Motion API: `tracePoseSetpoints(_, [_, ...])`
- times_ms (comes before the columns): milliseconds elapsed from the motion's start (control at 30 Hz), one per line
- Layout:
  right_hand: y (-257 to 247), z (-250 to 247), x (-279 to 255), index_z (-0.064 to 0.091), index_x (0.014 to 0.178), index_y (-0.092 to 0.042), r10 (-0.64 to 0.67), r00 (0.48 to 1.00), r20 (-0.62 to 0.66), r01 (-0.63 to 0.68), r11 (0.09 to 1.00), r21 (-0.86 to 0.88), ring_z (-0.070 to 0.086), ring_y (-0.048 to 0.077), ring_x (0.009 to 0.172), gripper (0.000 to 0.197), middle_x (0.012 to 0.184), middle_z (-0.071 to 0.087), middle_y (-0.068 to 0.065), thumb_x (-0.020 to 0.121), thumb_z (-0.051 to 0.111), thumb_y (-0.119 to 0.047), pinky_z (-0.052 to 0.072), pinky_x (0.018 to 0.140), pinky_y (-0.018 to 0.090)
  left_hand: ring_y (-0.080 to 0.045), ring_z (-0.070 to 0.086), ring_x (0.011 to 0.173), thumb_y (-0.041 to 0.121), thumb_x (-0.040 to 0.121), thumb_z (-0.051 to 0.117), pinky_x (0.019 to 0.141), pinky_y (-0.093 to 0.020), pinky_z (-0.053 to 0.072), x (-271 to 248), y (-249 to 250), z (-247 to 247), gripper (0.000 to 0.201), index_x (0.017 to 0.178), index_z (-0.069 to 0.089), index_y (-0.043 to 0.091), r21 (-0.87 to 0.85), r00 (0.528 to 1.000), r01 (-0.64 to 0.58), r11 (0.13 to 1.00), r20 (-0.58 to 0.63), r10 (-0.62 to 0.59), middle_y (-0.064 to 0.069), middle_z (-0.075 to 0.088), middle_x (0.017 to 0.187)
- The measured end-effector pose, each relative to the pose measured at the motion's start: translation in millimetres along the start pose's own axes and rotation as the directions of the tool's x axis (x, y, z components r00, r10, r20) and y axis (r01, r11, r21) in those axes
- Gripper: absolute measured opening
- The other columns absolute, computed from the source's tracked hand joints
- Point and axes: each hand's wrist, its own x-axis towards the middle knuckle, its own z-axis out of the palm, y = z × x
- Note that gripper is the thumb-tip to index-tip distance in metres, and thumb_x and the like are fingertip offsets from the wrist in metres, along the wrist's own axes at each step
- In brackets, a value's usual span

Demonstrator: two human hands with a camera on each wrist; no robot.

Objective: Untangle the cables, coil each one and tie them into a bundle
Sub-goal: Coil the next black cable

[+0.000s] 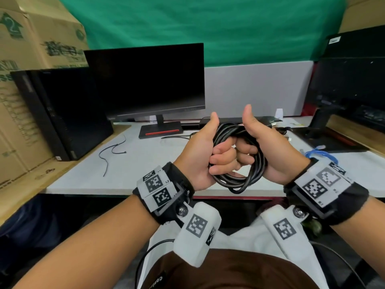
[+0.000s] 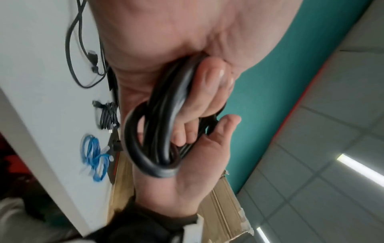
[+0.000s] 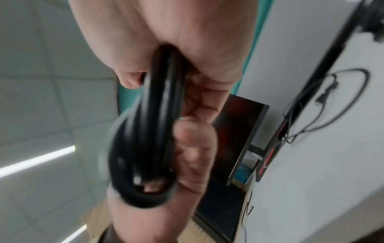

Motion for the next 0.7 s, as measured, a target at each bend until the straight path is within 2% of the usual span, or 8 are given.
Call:
tracePoseSetpoints(67, [-0.1, 1.4, 2.0, 0.061, 0.083, -0.009, 0.116, 0.993, -0.028, -0.115, 0.993, 0.024, 0.031, 0.015, 0.046, 0.061, 0.057, 0.032, -0.002, 0.089, 0.049, -0.069, 0.047, 0.053, 0.032, -0.014, 0.03, 0.032, 0.07, 0.097, 0.027, 0.042, -0.022, 0.039, 4.6, 2.1, 0.1, 0.072, 0.057, 0.042, 0.013, 0.158, 0.983, -0.026, 0.987, -0.175, 0.054, 0.001, 0.031, 0.041])
tracePoseSetpoints(133, [2.1, 5.0, 4.9, 0.065, 0.09, -0.008, 0.152, 0.977, -0.149, -0.156, 0.988, -0.017, 0.034, 0.015, 0.046, 0.064, 0.063, 0.04, -0.001, 0.088, 0.051, -0.07, 0.049, 0.054, 0.034, -0.017, 0.043, 0.035, 0.066, 0.099, 0.032, 0.043, -0.024, 0.038, 10.9, -1.7, -0.8, 0.067, 0.065, 0.05, 0.011, 0.446, 0.898, -0.071, 0.892, -0.36, 0.252, 0.0, 0.042, 0.046])
tracePoseSetpoints(233, [5.8, 12.1, 5.6, 0.065, 0.086, -0.012, 0.119, 0.95, -0.287, -0.121, 0.993, 0.014, 0.031, 0.014, 0.043, 0.064, 0.062, 0.042, -0.001, 0.082, 0.055, -0.075, 0.047, 0.05, 0.031, -0.019, 0.058, 0.036, 0.053, 0.103, 0.038, 0.039, -0.021, 0.035, 15.5, -9.0, -3.4, 0.055, 0.066, 0.046, 0.013, 0.785, 0.734, -0.13, 0.606, -0.335, 0.591, 0.0, 0.047, 0.051])
tracePoseSetpoints(300, [8.4, 14.7, 4.4, 0.061, 0.083, -0.016, 0.109, 0.95, -0.293, -0.084, 0.992, 0.096, 0.024, 0.013, 0.04, 0.059, 0.059, 0.042, -0.004, 0.083, 0.053, -0.075, 0.043, 0.047, 0.029, -0.022, 0.055, 0.036, 0.047, 0.105, 0.037, 0.036, -0.02, 0.036, 17.9, -11.0, -4.5, 0.055, 0.069, 0.048, 0.006, 0.792, 0.694, -0.173, 0.585, -0.324, 0.643, -0.002, 0.047, 0.053])
tracePoseSetpoints(433, [9.8, 9.9, 1.9, 0.052, 0.07, -0.017, 0.134, 0.986, -0.102, -0.096, 0.945, 0.311, 0.018, 0.01, 0.035, 0.051, 0.054, 0.038, -0.004, 0.093, 0.049, -0.063, 0.035, 0.042, 0.025, -0.016, 0.03, 0.03, 0.047, 0.105, 0.038, 0.041, -0.027, 0.04, 13.1, -8.3, 2.1, 0.057, 0.064, 0.046, 0.007, 0.347, 0.868, -0.198, 0.917, -0.372, 0.328, 0.0, 0.034, 0.042])
tracePoseSetpoints(533, [5.9, 1.6, 0.0, 0.048, 0.058, -0.012, 0.115, 0.982, 0.15, -0.164, 0.909, 0.382, 0.015, 0.013, 0.033, 0.059, 0.042, 0.017, -0.002, 0.089, 0.049, -0.061, 0.036, 0.041, 0.025, -0.013, 0.021, 0.027, 0.052, 0.102, 0.04, 0.038, -0.023, 0.031, 6.8, -6.9, 4.0, 0.062, 0.055, 0.043, 0.011, 0.095, 0.957, -0.173, 0.98, -0.219, 0.19, 0.002, 0.025, 0.037])
tracePoseSetpoints(600, [3.5, -1.9, -1.3, 0.052, 0.057, -0.009, 0.063, 0.95, 0.307, -0.195, 0.886, 0.422, 0.016, 0.015, 0.031, 0.061, 0.039, 0.015, -0.001, 0.088, 0.05, -0.063, 0.036, 0.041, 0.024, -0.01, 0.02, 0.023, 0.057, 0.099, 0.039, 0.034, -0.017, 0.028, 3.6, -5.0, 4.9, 0.067, 0.048, 0.044, 0.014, -0.058, 0.991, -0.12, 0.991, -0.07, 0.116, 0.003, 0.024, 0.033])
tracePoseSetpoints(700, [4.0, -2.6, -0.1, 0.056, 0.059, -0.008, 0.037, 0.938, 0.344, -0.197, 0.874, 0.443, 0.021, 0.013, 0.029, 0.068, 0.036, 0.02, -0.001, 0.087, 0.048, -0.07, 0.036, 0.042, 0.024, -0.01, 0.022, 0.023, 0.066, 0.096, 0.036, 0.033, -0.017, 0.029, 3.7, -2.4, 6.7, 0.071, 0.048, 0.044, 0.014, -0.092, 0.994, -0.103, 0.99, -0.027, 0.101, 0.003, 0.027, 0.032])
